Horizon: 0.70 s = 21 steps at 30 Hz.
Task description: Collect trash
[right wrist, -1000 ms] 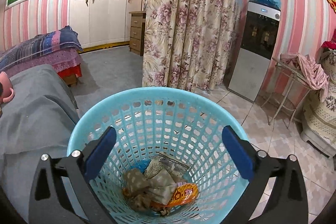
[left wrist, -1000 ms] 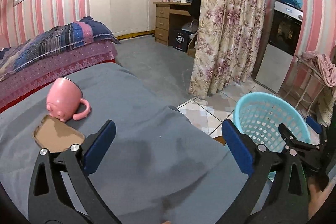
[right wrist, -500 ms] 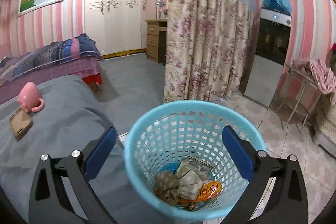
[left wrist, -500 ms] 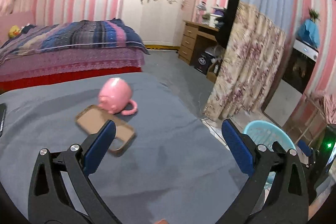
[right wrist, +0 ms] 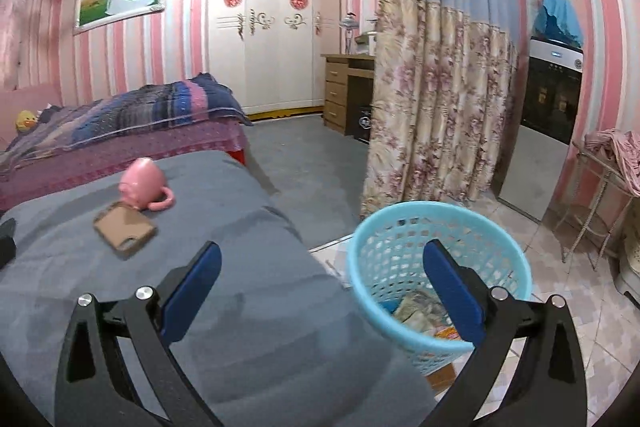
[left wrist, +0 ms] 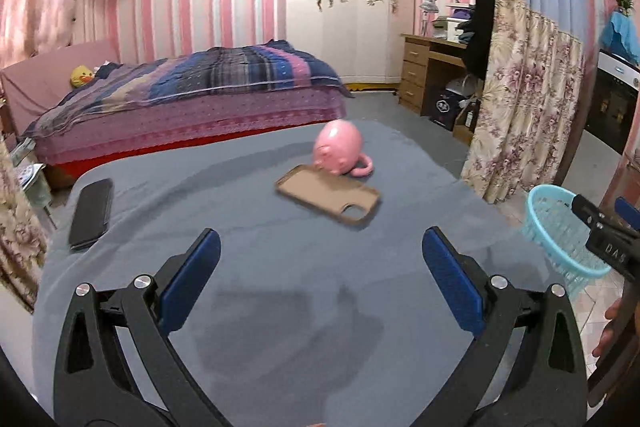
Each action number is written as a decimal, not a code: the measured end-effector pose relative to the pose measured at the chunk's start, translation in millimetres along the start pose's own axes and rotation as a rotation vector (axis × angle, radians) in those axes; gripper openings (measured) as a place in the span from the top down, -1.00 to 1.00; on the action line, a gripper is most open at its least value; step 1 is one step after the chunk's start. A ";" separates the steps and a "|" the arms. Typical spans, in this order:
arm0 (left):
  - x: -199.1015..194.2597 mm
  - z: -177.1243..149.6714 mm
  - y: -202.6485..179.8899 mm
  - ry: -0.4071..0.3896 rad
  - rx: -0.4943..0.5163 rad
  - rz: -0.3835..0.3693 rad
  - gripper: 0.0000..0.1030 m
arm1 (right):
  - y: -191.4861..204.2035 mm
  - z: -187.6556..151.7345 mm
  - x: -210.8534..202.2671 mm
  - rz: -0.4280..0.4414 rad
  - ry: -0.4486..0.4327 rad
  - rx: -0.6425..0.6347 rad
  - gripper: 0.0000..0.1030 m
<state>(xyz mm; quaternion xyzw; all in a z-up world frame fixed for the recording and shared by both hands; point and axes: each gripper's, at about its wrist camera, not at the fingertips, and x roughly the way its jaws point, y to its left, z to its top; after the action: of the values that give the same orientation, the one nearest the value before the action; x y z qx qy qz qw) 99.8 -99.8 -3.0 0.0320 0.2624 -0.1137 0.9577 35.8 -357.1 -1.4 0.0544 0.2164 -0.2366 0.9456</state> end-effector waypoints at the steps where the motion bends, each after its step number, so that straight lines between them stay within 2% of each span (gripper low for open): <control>1: -3.6 -2.8 3.3 -0.001 0.001 0.006 -0.89 | 6.5 -1.6 -5.2 0.010 0.003 -0.002 -0.91; 8: -25.8 -23.3 32.1 0.006 0.000 0.002 -0.89 | 46.6 -17.6 -32.4 0.042 0.011 -0.042 -0.91; 14: -28.1 -37.0 44.1 0.034 0.027 0.009 -0.89 | 74.8 -28.7 -56.7 0.122 -0.018 -0.076 -0.91; 17: -29.4 -41.0 48.7 0.033 0.018 0.014 -0.89 | 88.9 -33.3 -62.4 0.158 -0.024 -0.108 -0.91; 21: -35.6 -44.6 54.6 0.012 0.010 0.033 -0.89 | 100.7 -40.4 -66.7 0.162 -0.029 -0.147 -0.91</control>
<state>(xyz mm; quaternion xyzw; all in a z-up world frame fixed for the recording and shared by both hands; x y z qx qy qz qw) 60.8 -34.1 -23.1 0.0416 0.2671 -0.0990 0.9577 14.8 -231.7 -8.8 -0.0015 0.2143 -0.1438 0.9661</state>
